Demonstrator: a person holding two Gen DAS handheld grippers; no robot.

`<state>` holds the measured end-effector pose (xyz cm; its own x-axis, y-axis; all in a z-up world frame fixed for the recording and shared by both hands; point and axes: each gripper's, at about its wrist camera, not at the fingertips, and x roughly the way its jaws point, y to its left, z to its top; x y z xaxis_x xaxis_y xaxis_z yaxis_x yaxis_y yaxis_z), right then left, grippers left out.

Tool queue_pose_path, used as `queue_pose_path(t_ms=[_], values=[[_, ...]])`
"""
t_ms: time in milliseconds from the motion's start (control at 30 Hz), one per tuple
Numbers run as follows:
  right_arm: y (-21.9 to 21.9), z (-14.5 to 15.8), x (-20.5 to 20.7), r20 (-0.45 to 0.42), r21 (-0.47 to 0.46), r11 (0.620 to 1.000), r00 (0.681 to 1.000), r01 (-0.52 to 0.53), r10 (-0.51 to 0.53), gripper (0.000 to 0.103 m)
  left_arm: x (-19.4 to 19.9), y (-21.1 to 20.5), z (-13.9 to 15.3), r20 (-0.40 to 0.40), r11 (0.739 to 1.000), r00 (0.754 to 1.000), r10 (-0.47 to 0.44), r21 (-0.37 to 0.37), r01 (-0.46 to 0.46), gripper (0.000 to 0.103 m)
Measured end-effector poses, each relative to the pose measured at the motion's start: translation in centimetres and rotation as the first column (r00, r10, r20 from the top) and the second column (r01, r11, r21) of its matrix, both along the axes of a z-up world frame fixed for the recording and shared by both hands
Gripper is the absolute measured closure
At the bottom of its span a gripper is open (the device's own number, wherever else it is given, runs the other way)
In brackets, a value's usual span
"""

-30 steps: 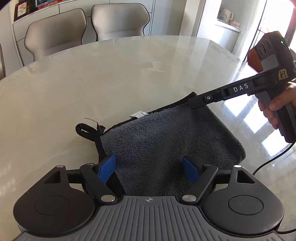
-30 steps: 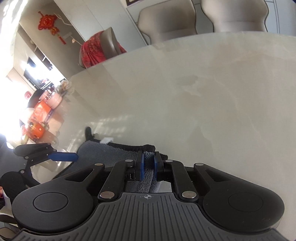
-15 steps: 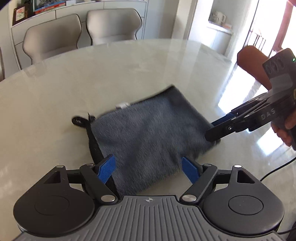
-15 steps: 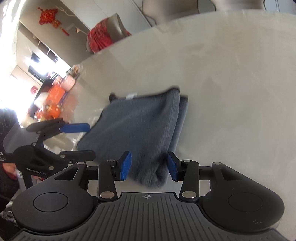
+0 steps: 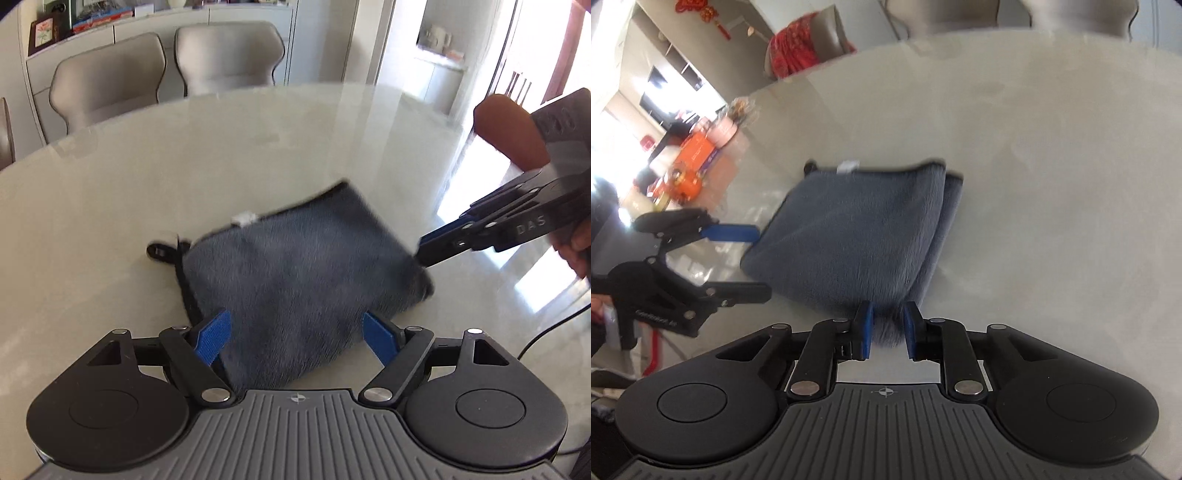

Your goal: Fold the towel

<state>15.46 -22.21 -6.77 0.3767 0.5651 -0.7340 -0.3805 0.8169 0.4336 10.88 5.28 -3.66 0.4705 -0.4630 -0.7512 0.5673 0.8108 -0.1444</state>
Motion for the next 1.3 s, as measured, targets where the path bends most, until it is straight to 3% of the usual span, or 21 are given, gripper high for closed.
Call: queue_pose_path(t_ms=[33, 133, 233, 333, 467, 533, 600, 700, 933, 1067, 1167, 1300], values=[[0.2, 0.4, 0.5, 0.009, 0.079, 0.997, 1.0, 0.002, -0.003, 0.082, 0.2, -0.4, 0.0, -0.004, 1.0, 1.0, -0.009, -0.01, 0.009, 0.021], [1.3, 0.1, 1.5, -0.008, 0.158, 0.987, 1.0, -0.027, 0.028, 0.081, 0.3, -1.7, -1.2, -0.029, 0.999, 0.999, -0.036, 0.024, 0.036, 0.021], [2.7, -1.6, 2.3, -0.067, 0.109, 0.993, 0.996, -0.05, 0.058, 0.081, 0.2, -1.9, -2.9, -0.069, 0.995, 0.997, -0.04, 0.086, 0.046, 0.021], [1.7, -2.9, 2.2, -0.097, 0.101, 0.994, 0.994, -0.047, 0.057, 0.085, -0.3, -1.6, -3.0, -0.052, 0.992, 0.997, -0.065, 0.106, 0.07, 0.021], [1.2, -2.0, 2.1, -0.092, 0.073, 0.997, 0.995, -0.032, 0.039, 0.082, 0.7, -0.4, -1.6, -0.053, 1.0, 0.999, 0.002, 0.032, 0.0, 0.021], [1.7, -0.5, 2.0, -0.032, 0.041, 0.999, 0.999, -0.026, 0.027, 0.056, 1.6, -0.1, -0.9, -0.041, 0.999, 0.999, 0.035, -0.024, -0.036, 0.021], [2.0, 0.5, 2.3, 0.036, 0.062, 0.998, 0.999, 0.007, -0.009, 0.047, 2.9, -0.2, -0.4, -0.027, 0.996, 0.998, 0.06, -0.058, -0.062, 0.02], [2.4, 0.9, 3.5, 0.083, 0.105, 0.994, 0.996, 0.015, -0.024, 0.047, 4.7, -1.1, -0.5, -0.01, 0.996, 0.998, 0.068, -0.054, -0.068, 0.02], [3.2, -1.9, 7.0, 0.064, 0.002, 0.999, 0.997, 0.04, -0.04, 0.049, 6.5, -2.0, -3.3, -0.039, 0.999, 0.998, 0.048, 0.008, -0.048, 0.02], [2.4, -2.8, 7.2, 0.063, 0.032, 0.999, 0.998, 0.021, -0.023, 0.051, 6.2, -2.4, -3.5, -0.023, 0.999, 1.0, 0.014, 0.043, -0.013, 0.02], [2.7, -2.5, 7.1, 0.052, 0.024, 0.999, 0.998, 0.04, -0.041, 0.05, 5.9, -2.2, -2.7, -0.025, 0.998, 0.998, 0.054, 0.045, -0.053, 0.02], [3.7, -0.1, 4.4, 0.081, 0.008, 0.999, 0.995, 0.053, -0.053, 0.042, 4.0, -0.8, -1.2, 0.008, 0.993, 0.993, 0.118, -0.009, -0.118, 0.02]])
